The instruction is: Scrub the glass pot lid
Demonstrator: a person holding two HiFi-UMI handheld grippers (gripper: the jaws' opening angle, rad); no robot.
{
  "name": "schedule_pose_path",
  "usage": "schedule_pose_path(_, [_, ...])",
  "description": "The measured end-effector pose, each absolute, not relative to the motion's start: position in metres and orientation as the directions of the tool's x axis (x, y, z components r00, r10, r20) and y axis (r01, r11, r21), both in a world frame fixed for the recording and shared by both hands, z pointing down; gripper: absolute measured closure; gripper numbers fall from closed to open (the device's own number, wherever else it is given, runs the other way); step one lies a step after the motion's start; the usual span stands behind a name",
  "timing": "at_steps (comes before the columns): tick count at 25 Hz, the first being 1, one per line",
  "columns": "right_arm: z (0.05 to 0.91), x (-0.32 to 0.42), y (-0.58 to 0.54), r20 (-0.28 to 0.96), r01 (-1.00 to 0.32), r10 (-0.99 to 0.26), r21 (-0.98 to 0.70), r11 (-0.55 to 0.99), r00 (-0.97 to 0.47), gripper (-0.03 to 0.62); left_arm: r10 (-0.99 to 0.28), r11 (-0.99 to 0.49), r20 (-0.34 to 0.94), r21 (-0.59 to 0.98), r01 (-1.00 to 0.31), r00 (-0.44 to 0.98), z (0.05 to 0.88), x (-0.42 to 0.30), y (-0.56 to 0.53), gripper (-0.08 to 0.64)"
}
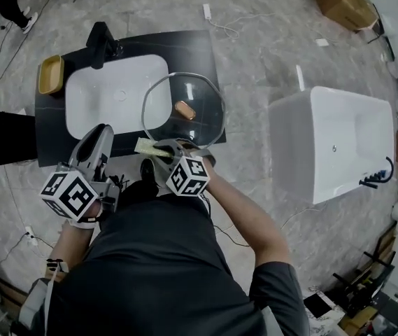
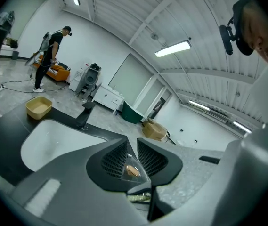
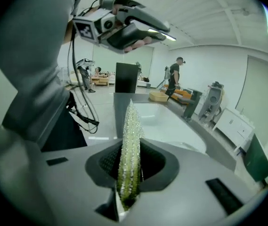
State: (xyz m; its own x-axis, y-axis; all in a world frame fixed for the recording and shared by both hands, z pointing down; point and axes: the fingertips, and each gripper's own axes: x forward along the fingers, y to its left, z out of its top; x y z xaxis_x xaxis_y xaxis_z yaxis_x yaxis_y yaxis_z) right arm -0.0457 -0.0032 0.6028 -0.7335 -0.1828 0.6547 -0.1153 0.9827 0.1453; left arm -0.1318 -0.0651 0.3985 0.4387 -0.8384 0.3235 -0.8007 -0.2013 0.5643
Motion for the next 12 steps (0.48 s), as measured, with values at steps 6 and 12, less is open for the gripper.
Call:
schedule_pose_path(6, [0.565, -0.083, -0.128, 0.638, -0.122, -0.260, 0.253, 0.960, -0.725, 0.537, -0.900, -0.032, 0.334, 0.588, -0.808, 0.279, 0.405, -0.193, -0.033, 0.491])
schedule_pose_path(12, [0.617, -0.070, -0.218, 0.808, -0.147, -0.231, 0.180, 0.973, -0.541, 0.537, -0.915, 0.142, 0.384, 0.598, -0.789, 0.126, 0.420, -0.250, 0.005, 0.491])
